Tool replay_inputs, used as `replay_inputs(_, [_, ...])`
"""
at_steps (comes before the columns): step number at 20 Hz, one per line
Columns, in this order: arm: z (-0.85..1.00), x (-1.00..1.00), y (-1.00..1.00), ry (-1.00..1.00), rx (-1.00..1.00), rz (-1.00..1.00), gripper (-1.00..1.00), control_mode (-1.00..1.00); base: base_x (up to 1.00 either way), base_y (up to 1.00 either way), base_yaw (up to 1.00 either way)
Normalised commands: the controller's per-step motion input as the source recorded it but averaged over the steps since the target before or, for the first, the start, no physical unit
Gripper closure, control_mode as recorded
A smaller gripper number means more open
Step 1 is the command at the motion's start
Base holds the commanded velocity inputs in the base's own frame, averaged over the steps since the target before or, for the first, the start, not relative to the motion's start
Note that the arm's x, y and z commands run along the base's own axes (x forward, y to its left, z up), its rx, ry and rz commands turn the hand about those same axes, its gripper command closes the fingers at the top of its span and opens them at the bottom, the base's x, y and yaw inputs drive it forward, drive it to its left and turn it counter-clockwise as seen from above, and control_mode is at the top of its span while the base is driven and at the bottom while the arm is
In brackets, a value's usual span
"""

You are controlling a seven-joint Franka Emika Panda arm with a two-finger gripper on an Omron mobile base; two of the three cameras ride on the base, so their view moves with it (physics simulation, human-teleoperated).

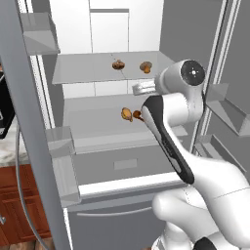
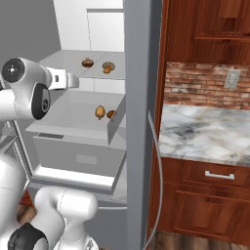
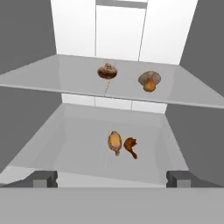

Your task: Place one mushroom and one chicken drumstick in each tupperware on the nearby counter, to pack two identical lunches.

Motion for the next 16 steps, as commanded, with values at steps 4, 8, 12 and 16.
replay_inputs(4, [0.3, 0.08, 0.07, 0.0, 0.03, 0.0, -1.0, -1.0, 0.0, 0.0, 0.0])
replay_inputs(8, [0.24, 0.18, 0.2, 0.03, 0.01, 0.0, -1.0, -1.0, 0.0, 0.0, 0.0])
replay_inputs(12, [0.11, 0.31, 0.18, 0.05, 0.01, 0.0, -1.0, -1.0, 0.0, 0.0, 0.0])
replay_inputs(16, [0.01, 0.46, 0.0, 0.01, 0.02, -0.04, -1.0, -1.0, 0.0, 0.0, 0.0])
